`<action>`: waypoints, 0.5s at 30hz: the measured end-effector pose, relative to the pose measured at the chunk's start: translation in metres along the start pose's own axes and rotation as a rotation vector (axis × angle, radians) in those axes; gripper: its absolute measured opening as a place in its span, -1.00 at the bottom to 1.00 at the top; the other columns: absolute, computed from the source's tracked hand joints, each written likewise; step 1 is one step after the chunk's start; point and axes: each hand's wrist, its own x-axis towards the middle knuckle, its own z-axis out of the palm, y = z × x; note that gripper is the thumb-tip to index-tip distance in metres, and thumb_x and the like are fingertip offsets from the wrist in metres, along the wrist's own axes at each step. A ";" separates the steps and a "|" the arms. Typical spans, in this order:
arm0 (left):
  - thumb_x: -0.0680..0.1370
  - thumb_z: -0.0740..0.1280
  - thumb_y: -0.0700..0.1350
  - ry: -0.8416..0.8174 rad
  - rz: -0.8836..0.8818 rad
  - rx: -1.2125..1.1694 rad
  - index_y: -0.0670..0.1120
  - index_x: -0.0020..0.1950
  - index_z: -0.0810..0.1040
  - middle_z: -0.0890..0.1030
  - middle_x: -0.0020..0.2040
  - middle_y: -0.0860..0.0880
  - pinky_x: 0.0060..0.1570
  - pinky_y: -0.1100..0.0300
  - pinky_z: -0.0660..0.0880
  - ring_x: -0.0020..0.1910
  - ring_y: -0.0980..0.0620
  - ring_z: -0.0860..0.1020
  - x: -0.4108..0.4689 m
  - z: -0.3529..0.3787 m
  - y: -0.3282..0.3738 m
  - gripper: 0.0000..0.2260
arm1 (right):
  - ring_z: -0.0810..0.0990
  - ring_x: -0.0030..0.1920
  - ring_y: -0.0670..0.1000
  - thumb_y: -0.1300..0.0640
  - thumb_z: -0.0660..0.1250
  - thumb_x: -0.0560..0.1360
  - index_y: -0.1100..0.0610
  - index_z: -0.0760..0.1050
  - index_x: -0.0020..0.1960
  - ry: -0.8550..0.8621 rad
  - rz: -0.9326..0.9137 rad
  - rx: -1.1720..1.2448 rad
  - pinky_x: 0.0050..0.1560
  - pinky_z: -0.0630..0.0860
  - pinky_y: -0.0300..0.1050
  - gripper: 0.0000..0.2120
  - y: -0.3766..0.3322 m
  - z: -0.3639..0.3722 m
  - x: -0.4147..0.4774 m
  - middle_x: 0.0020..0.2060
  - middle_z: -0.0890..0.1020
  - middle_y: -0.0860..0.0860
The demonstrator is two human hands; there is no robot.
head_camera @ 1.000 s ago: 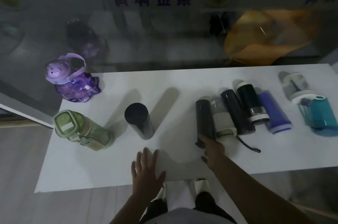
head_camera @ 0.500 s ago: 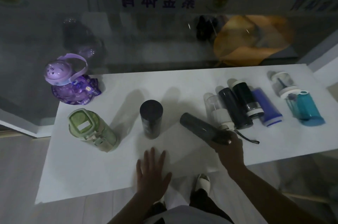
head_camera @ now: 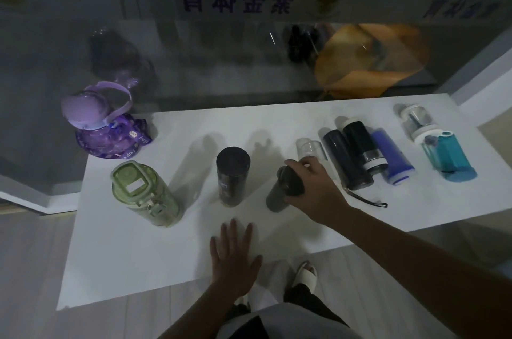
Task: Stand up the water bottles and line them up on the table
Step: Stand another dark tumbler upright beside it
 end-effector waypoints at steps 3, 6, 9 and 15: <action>0.53 -0.09 0.34 -0.028 -0.002 -0.008 0.18 0.51 -0.39 -0.43 0.52 -0.10 0.46 -0.20 -0.29 0.51 -0.16 -0.39 -0.002 -0.003 0.001 -0.32 | 0.38 0.27 0.12 0.05 0.48 0.34 0.00 0.28 0.45 0.032 -0.031 -0.012 0.13 0.54 0.10 -0.27 -0.001 0.009 -0.001 0.32 0.33 0.05; 0.54 -0.04 0.33 -0.026 -0.003 -0.015 0.19 0.52 -0.37 -0.39 0.54 -0.10 0.47 -0.20 -0.28 0.52 -0.16 -0.37 -0.002 -0.004 0.001 -0.31 | 0.36 0.30 0.11 0.04 0.47 0.36 -0.03 0.24 0.47 0.032 -0.031 0.006 0.16 0.53 0.14 -0.26 0.002 0.012 0.000 0.34 0.32 0.03; 0.54 0.01 0.31 -0.034 -0.011 -0.031 0.19 0.52 -0.35 -0.38 0.55 -0.09 0.48 -0.19 -0.27 0.52 -0.16 -0.36 -0.004 -0.008 0.003 -0.29 | 0.37 0.31 0.11 0.02 0.46 0.37 -0.05 0.21 0.48 0.007 -0.044 0.041 0.21 0.51 0.13 -0.25 0.006 0.011 0.000 0.35 0.33 0.02; 0.53 0.14 0.24 -0.072 -0.018 -0.046 0.18 0.55 -0.26 -0.32 0.57 -0.08 0.50 -0.18 -0.22 0.54 -0.17 -0.31 -0.003 -0.017 0.005 -0.26 | 0.35 0.36 0.07 -0.16 0.55 0.24 -0.14 0.11 0.51 -0.116 -0.040 0.211 0.35 0.39 0.08 -0.03 0.017 0.001 0.002 0.40 0.32 -0.04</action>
